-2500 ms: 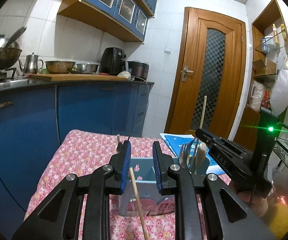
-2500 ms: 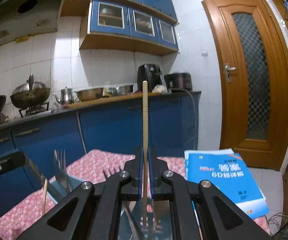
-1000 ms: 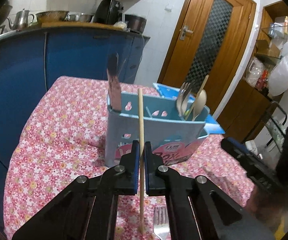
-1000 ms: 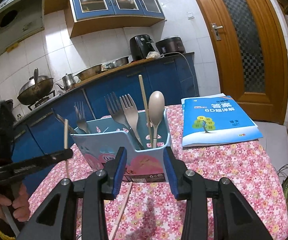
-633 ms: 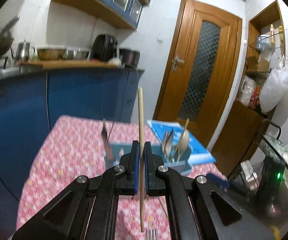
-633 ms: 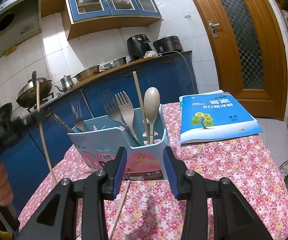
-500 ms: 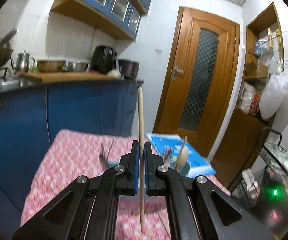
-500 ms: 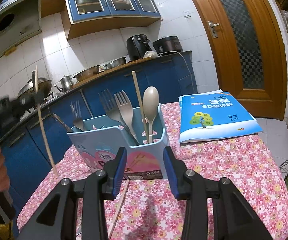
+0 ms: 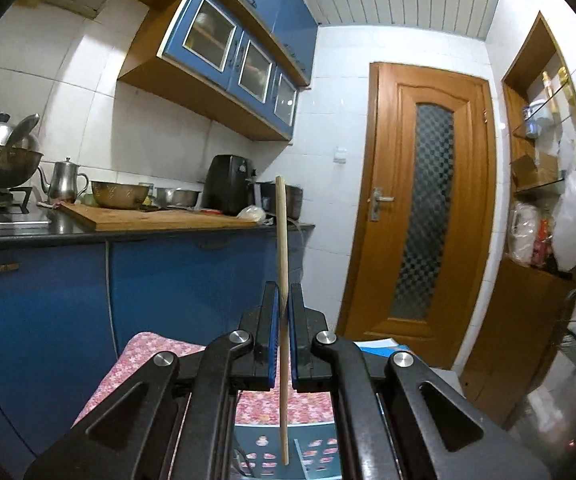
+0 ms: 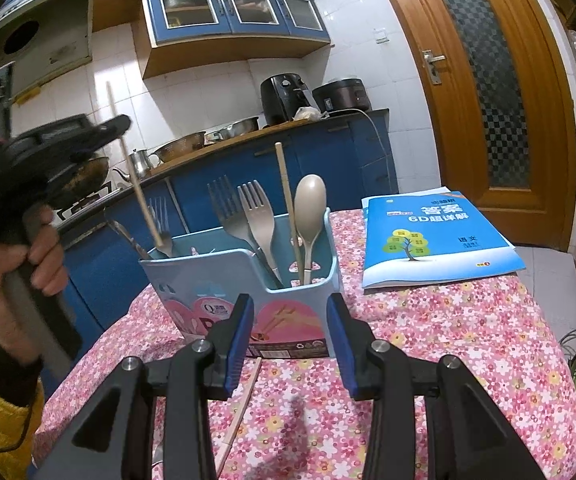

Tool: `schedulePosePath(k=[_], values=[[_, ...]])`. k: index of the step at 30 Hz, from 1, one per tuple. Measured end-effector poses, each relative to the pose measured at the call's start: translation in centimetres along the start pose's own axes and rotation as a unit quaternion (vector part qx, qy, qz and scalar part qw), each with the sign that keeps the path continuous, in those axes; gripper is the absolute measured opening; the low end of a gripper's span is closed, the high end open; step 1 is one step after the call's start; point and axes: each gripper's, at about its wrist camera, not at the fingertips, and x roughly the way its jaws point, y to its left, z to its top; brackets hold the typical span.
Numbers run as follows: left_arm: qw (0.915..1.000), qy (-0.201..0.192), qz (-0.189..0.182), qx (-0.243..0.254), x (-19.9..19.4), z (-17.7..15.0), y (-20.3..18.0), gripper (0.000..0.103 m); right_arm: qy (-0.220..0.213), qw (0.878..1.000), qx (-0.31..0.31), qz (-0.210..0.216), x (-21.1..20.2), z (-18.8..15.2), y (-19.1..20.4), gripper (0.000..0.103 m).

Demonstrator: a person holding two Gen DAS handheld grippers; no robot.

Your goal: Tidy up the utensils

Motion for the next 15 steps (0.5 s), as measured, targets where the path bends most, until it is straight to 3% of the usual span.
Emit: schedulePosePath(k=[7,9,11,15], values=[[0.9986,0.052,0.010,0.008,1.7,-2.3,0.8,0.003,-0.001,1.000,-0.003,-0.002,-0.2,0.0,0.4,0.044],[0.9976,0.069,0.005,0.010,1.8,-2.7,0.9,0.014,-0.001,1.000,-0.006,-0.004,-0.3,0.1,0.6,0.044],[0.9968,0.079,0.002,0.011,1.4,-3.0,0.9,0.040,-0.003,1.000,-0.009,-0.006,-0.6,0.3,0.9,0.045],[0.9959,0.088,0.001,0.023,0.2,-3.3,0.6,0.042,-0.009,1.000,-0.011,-0.010,-1.3,0.6,1.3,0.046]])
